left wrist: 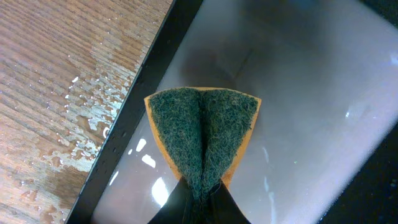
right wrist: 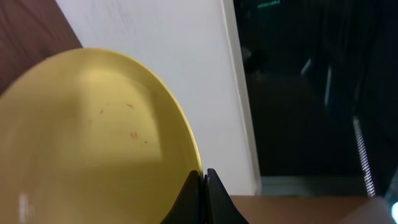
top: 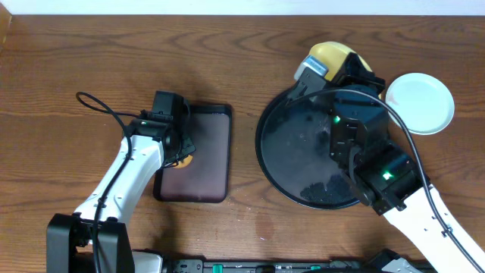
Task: Clean dirty plates on tray and stack at the side
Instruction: 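Lift the yellow plate with the right gripper and carry it right onto the green stack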
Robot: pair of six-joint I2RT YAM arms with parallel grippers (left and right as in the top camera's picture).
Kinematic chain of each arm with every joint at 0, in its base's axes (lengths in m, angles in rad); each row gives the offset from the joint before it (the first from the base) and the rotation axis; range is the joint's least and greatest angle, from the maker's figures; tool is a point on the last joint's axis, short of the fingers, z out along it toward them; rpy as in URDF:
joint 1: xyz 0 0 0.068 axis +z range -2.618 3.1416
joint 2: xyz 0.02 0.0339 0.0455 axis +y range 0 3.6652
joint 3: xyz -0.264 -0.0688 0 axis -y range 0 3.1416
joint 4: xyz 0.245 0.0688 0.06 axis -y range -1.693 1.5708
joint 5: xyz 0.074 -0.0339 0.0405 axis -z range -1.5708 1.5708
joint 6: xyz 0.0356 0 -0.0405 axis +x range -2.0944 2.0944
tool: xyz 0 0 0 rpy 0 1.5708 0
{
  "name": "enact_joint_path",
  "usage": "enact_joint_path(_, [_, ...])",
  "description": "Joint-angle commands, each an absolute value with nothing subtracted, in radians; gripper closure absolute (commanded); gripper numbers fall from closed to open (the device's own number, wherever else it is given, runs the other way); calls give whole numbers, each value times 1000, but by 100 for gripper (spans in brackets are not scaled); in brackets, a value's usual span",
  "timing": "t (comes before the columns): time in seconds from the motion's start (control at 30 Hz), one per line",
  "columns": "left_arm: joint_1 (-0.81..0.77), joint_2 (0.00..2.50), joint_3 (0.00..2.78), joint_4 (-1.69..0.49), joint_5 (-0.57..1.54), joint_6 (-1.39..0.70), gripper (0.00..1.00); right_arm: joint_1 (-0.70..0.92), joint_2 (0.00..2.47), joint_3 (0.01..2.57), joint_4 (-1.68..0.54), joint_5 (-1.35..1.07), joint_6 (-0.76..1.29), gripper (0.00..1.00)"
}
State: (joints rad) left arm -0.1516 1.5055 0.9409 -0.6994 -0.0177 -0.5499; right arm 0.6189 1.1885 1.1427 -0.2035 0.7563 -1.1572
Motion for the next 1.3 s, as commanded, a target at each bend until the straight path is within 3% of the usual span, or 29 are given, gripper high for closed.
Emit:
enact_joint_path(0.0, [-147, 1509, 937, -702, -10, -543, 92, 657, 1190, 1154, -197, 782, -1237, 99])
enact_joint_path(0.17, [-147, 1509, 937, -702, -10, -544, 92, 660, 1192, 1153, -205, 782, -1171, 99])
enact_joint_path(0.3, [-147, 1509, 937, -702, -10, -544, 92, 586, 1192, 1151, -314, 711, -889, 99])
enact_joint_path(0.4, [-147, 1509, 937, -702, -10, -544, 92, 453, 1198, 1145, -413, 522, -651, 99])
enact_joint_path(0.67, [-147, 1509, 937, -702, -10, -544, 92, -95, 1295, 1138, -467, 55, -77, 99])
enact_joint_path(0.8, [-147, 1509, 937, -703, -10, -544, 92, -317, 1380, 1138, -466, -156, 46, 99])
enact_joint_path(0.93, [-147, 1509, 937, -703, -10, -544, 92, -477, 1496, 1137, -437, -166, 159, 99])
enact_joint_path(1.27, [-147, 1509, 937, -707, -10, -544, 92, -632, 1742, 1138, -282, -173, 324, 99])
